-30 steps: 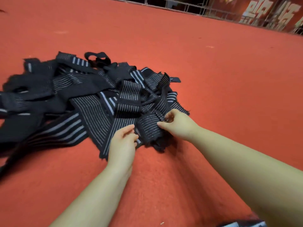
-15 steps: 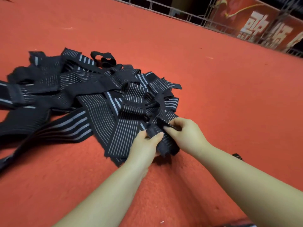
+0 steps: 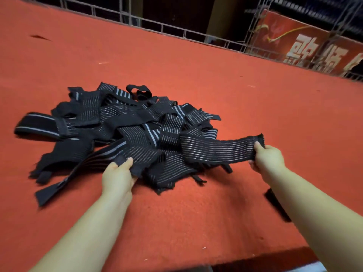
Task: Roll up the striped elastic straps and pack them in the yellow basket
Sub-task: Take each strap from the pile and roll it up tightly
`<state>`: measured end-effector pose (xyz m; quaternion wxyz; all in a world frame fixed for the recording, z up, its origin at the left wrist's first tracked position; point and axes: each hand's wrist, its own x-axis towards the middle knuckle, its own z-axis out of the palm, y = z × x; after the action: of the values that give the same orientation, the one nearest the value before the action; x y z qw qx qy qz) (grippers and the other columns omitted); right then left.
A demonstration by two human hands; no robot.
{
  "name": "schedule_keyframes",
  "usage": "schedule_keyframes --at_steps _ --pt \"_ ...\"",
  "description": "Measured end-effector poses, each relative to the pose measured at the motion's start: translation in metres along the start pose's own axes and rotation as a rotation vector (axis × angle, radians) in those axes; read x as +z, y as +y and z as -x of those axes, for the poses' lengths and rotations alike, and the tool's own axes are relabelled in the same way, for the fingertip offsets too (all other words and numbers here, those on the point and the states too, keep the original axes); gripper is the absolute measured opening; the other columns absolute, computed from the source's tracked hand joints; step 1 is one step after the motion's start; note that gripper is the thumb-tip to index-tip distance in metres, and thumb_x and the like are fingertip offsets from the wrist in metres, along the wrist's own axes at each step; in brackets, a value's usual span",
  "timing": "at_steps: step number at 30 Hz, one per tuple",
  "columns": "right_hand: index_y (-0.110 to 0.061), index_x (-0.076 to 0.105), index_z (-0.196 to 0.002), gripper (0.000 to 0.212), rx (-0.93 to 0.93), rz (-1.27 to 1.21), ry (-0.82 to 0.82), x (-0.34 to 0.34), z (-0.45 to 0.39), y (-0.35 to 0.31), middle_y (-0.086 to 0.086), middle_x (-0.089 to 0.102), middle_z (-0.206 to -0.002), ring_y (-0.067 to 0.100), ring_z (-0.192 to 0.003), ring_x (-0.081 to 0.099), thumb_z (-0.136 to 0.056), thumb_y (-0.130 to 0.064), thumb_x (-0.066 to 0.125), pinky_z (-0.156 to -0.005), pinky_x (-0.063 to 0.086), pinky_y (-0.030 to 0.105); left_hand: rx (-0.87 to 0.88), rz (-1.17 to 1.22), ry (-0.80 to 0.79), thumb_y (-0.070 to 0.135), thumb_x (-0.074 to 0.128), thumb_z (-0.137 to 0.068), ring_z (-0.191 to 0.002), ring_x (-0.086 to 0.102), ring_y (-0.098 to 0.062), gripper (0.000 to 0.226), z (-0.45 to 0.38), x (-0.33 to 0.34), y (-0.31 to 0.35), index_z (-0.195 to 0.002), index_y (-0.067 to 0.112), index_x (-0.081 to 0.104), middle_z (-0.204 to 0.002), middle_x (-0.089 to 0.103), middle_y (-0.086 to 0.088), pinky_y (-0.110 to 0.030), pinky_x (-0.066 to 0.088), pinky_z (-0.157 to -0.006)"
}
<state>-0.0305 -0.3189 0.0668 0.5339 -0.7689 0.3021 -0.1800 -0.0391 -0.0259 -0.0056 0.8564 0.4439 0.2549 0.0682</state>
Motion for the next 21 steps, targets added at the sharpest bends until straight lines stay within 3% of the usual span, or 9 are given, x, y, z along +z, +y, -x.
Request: schedule_keyframes --at_steps 2,4,7,9,11,14,16,18,21 --pt "-0.013 0.045 -0.073 0.031 0.001 -0.056 0.022 -0.003 0.004 -0.005 0.008 0.051 -0.067 0.007 -0.028 0.048 -0.102 -0.022 0.038 -0.03 0.037 0.012 0.041 0.007 0.071 0.006 0.055 -0.092 -0.065 0.054 -0.012 0.019 -0.004 -0.006 0.004 -0.079 0.02 0.052 -0.077 0.06 0.003 -0.025 0.049 -0.06" --pt "-0.012 0.049 -0.084 0.027 -0.007 -0.126 0.037 -0.004 0.01 -0.014 0.009 0.057 -0.08 0.016 -0.048 0.059 -0.102 -0.025 0.034 -0.036 0.043 0.017 0.081 -0.03 0.105 0.005 0.058 -0.088 -0.084 0.061 -0.021 0.013 -0.004 -0.008 0.005 -0.091 0.018 0.058 -0.09 0.062 -0.002 -0.034 0.052 -0.08" --pt "-0.012 0.051 -0.1 0.025 -0.014 -0.25 0.008 -0.002 0.022 -0.031 0.008 0.059 -0.1 0.024 -0.081 0.061 -0.102 -0.031 0.033 -0.056 0.049 0.027 0.217 -0.42 0.191 0.007 0.065 -0.082 -0.123 0.046 -0.024 0.056 0.01 -0.008 0.005 -0.134 0.016 0.046 -0.131 0.048 -0.009 -0.035 0.033 -0.108" --pt "-0.012 0.055 -0.101 0.028 -0.002 -0.343 -0.079 0.004 0.036 -0.044 0.005 0.061 -0.095 0.019 -0.077 0.06 -0.102 -0.034 0.038 -0.06 0.05 0.028 0.494 -0.744 0.209 0.011 0.071 -0.078 -0.133 0.032 -0.027 0.065 0.024 -0.008 0.003 -0.137 0.014 0.043 -0.142 0.036 -0.012 -0.033 0.019 -0.113" --pt "-0.013 0.06 -0.089 0.029 0.011 -0.388 -0.217 0.013 0.059 -0.056 0.001 0.063 -0.083 0.014 -0.069 0.06 -0.1 -0.035 0.044 -0.062 0.05 0.027 0.725 -0.788 0.048 0.011 0.07 -0.079 -0.126 0.042 -0.025 0.046 0.036 -0.003 0.002 -0.122 0.014 0.055 -0.133 0.047 -0.009 -0.03 0.025 -0.109" --pt "-0.015 0.058 -0.078 0.03 -0.106 -0.213 -0.445 0.035 0.102 -0.059 0.0 0.062 -0.076 0.014 -0.067 0.059 -0.097 -0.035 0.048 -0.065 0.051 0.029 0.346 -0.48 -0.421 0.018 0.059 -0.09 -0.095 0.062 -0.011 0.012 0.069 0.015 0.014 -0.098 0.027 0.059 -0.111 0.063 0.0 -0.026 0.046 -0.091" --pt "-0.016 0.055 -0.076 0.026 -0.213 -0.076 -0.583 0.051 0.132 -0.054 0.003 0.058 -0.075 0.015 -0.07 0.056 -0.095 -0.033 0.052 -0.068 0.05 0.032 0.05 -0.29 -0.595 0.031 0.057 -0.088 -0.091 0.066 -0.015 0.018 0.082 0.023 0.019 -0.105 0.026 0.059 -0.107 0.066 0.003 -0.032 0.051 -0.087" --pt "-0.018 0.059 -0.072 0.019 -0.309 0.004 -0.687 0.063 0.156 -0.046 -0.002 0.059 -0.071 0.007 -0.069 0.055 -0.091 -0.022 0.057 -0.069 0.048 0.026 -0.001 -0.229 -0.602 0.036 0.062 -0.085 -0.095 0.067 -0.018 0.033 0.083 0.019 0.021 -0.114 0.02 0.06 -0.109 0.069 -0.002 -0.036 0.053 -0.084" --pt "-0.02 0.069 -0.075 0.022 -0.386 0.018 -0.778 0.072 0.178 -0.036 -0.005 0.061 -0.07 0.001 -0.066 0.053 -0.085 -0.007 0.055 -0.066 0.044 0.018 0.026 -0.219 -0.516 0.026 0.057 -0.09 -0.102 0.066 -0.018 0.027 0.079 0.005 0.029 -0.114 0.013 0.06 -0.111 0.069 -0.007 -0.034 0.055 -0.075"
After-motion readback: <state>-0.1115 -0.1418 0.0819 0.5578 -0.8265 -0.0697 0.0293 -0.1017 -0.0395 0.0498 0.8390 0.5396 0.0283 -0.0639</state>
